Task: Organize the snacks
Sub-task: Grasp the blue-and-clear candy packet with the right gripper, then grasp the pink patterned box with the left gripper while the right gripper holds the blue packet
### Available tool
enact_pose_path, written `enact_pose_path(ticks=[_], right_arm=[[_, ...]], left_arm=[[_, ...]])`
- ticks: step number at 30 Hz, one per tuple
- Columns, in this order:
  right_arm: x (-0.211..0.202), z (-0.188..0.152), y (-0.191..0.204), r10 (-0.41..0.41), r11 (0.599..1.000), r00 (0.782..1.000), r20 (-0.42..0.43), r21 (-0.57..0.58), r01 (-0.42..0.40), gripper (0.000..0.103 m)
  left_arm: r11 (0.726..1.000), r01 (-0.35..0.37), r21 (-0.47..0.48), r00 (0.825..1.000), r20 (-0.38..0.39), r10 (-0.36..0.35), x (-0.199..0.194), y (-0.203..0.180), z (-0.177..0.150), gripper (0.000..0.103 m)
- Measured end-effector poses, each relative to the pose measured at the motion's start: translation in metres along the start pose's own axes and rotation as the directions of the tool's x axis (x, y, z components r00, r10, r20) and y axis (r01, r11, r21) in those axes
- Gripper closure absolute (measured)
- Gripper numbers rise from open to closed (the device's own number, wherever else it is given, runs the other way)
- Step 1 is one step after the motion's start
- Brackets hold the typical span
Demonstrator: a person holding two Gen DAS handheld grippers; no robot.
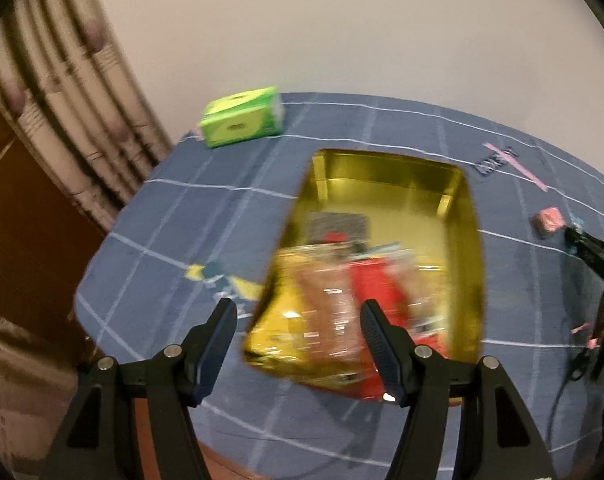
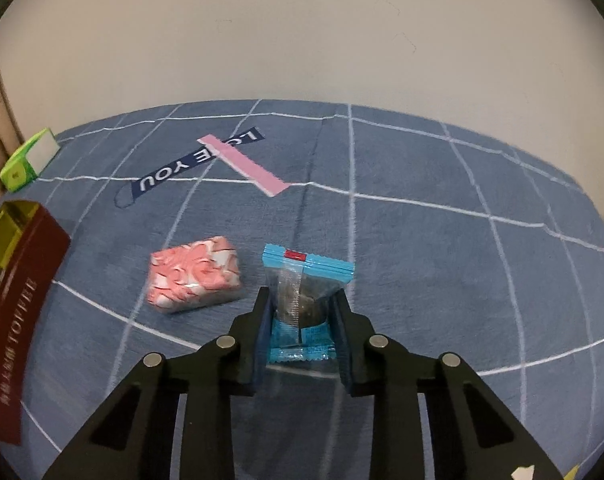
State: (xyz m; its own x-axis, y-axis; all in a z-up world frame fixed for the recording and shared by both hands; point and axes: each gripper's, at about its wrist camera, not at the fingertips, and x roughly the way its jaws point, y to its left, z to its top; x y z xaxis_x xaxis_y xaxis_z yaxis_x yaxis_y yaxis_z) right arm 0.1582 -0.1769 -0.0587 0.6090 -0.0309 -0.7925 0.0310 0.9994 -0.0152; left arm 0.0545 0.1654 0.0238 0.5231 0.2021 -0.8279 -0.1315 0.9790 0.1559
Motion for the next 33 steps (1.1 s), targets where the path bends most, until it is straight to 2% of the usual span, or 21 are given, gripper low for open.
enact_pose_path(ticks=[7,12,17,24,30,33], right_arm=[[-0.004,-0.004,-0.052,-0.036,0.998,0.999,0.004,0.049,0.035,0.078],[-0.008,-0.01,-0.09,-0.069,0.995,0.998,0.006,0.07,0.069,0.078],[-0.009,-0.016,-0.108,-0.085,0.994,0.996,0.01,0.074,0.084,0.078],[-0.007,-0.017,-0.108,-0.076,0.995,0.997,0.01,0.067,0.075,0.078],[-0.009,-0.017,-0.112,-0.058,0.995,0.998,0.01,0.081,0.057,0.077],[-0.01,-0.018,-0.111,-0.061,0.995,0.998,0.01,0.079,0.06,0.077]], left_arm=[[0.99,0.112,0.086,0.994,-0.007,-0.112,0.002,-0.08,0.018,0.037],[0.975,0.161,0.155,0.987,-0.025,-0.159,0.012,-0.139,0.029,0.037],[0.957,0.218,0.191,0.976,-0.05,-0.212,0.023,-0.185,0.035,0.037],[0.939,0.308,0.156,0.951,-0.089,-0.297,0.037,-0.222,0.051,0.037],[0.918,0.39,0.076,0.915,-0.141,-0.377,0.053,-0.245,0.07,0.037],[0.91,0.409,0.061,0.904,-0.167,-0.395,0.061,-0.257,0.076,0.037]])
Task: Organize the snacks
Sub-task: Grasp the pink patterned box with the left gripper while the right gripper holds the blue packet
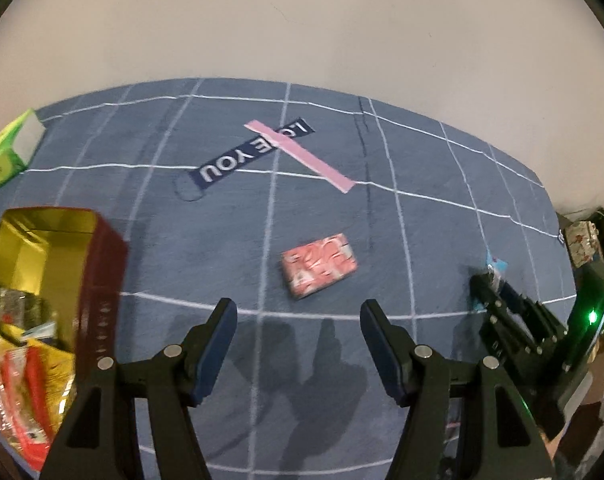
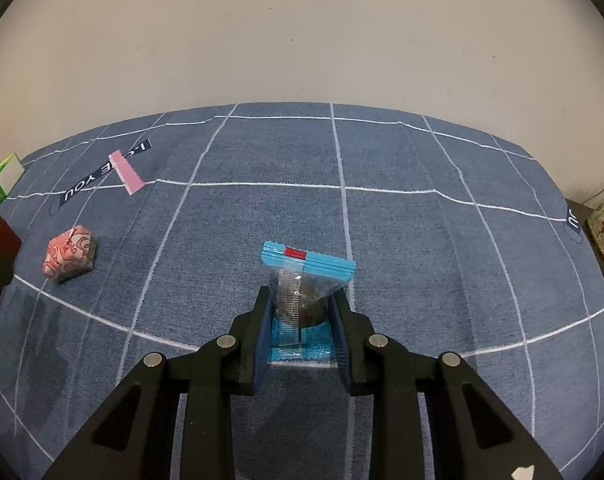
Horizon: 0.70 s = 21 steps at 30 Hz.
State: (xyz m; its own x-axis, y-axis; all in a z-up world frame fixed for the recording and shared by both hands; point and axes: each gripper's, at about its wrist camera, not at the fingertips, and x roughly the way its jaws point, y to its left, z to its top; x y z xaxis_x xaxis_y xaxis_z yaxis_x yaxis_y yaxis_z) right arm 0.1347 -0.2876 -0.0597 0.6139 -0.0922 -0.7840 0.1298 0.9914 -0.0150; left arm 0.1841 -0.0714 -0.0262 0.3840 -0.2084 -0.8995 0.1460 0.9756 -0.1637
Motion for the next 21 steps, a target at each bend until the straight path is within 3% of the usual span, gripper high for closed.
enact_pose_path(ticks=[9,21], right_arm=[[0.001,0.0,-0.001,0.0,1.0,1.0,0.0,0.0,0.0,0.077],[0.001,0.0,0.0,0.003,1.0,1.0,0.0,0.0,-0.003,0.075]], left_arm=[[0.997,0.024,-0.069,0.999,-0.039,-0.027,0.017,-0.007,0.008,0.037],[0.993,-0.03,-0.117,0.996,-0.081,0.021,0.034,-0.012,0.02,0.037]])
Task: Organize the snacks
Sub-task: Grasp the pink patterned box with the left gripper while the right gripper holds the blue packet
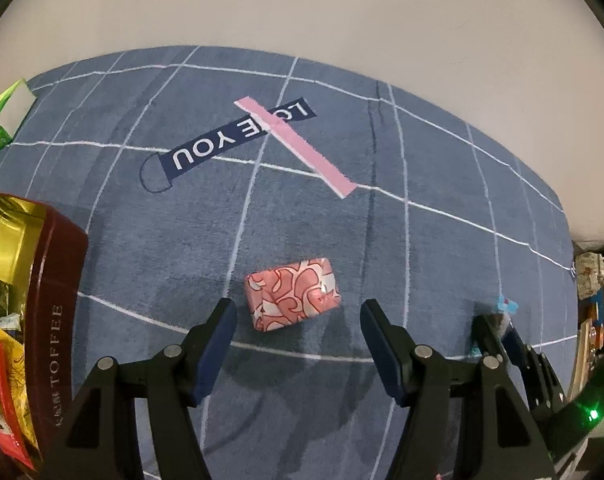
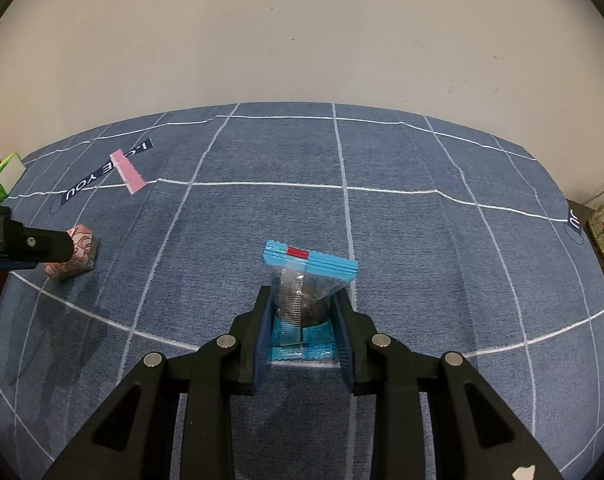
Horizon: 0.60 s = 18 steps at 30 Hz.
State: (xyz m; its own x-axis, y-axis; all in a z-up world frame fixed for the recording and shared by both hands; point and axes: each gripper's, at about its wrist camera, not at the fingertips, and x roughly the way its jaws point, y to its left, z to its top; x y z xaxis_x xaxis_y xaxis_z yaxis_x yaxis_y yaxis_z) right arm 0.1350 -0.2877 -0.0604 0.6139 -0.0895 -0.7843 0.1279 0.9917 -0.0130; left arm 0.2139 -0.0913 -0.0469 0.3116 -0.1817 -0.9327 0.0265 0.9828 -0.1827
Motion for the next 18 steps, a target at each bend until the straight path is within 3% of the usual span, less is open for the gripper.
enact_pose_path(ticks=[13,15,16,18], right_arm=[[0.0,0.0,0.0,0.003,1.0,1.0,0.0,0.003,-0.003,0.075],[0.0,0.0,0.0,0.003,1.0,1.0,0.0,0.003,-0.003,0.075],[0.0,0.0,0.0,0.003,1.0,1.0,0.0,0.003,-0.003,0.075],[0.0,0.0,0.0,0.003,1.0,1.0,0.0,0.003,-0.003,0.075]], left_arm=[[0.998,-0.057,-0.04,0.998,-0.008,0.056,0.02,0.004,0.012,0.038],[0.998,-0.045,-0.043,0.999,-0.005,0.045,0.02,0.009,0.011,0.043],[0.999,-0.038,-0.039,0.999,-0.008,0.038,0.021,0.009,0.011,0.053],[0.998,-0.054,-0.026,0.999,-0.005,0.054,0.02,0.01,0.011,0.053]])
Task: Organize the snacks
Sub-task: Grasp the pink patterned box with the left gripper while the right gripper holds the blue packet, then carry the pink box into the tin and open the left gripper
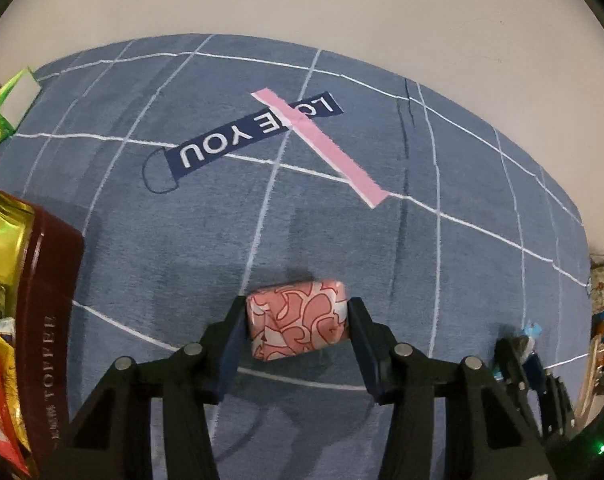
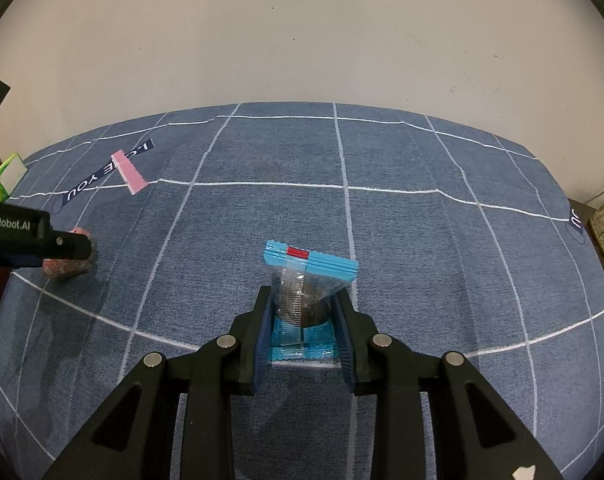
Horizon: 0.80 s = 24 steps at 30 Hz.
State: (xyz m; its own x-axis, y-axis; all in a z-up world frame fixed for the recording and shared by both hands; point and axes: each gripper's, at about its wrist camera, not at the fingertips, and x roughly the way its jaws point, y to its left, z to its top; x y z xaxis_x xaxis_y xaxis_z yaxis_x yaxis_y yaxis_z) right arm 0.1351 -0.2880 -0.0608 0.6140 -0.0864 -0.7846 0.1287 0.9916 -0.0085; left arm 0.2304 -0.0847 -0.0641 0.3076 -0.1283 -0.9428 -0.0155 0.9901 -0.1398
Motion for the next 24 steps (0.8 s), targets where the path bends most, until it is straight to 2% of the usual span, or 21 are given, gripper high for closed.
enact_pose_path(ticks=[12,24], right_arm=[[0.0,-0.001,0.001,-0.006,1.0,1.0,0.0,-0.006,0.006,0.075],[0.002,-0.001,0.002,-0.013,1.0,1.0,0.001,-0.014,0.013,0.075]], left_arm=[[0.999,-0.014,0.035,1.0,0.003,0.014,-0.017,0.01,-0.012,0.054],[0.997,-0.022,0.079,1.0,0.01,0.021,-0.071,0.027,-0.037,0.054]])
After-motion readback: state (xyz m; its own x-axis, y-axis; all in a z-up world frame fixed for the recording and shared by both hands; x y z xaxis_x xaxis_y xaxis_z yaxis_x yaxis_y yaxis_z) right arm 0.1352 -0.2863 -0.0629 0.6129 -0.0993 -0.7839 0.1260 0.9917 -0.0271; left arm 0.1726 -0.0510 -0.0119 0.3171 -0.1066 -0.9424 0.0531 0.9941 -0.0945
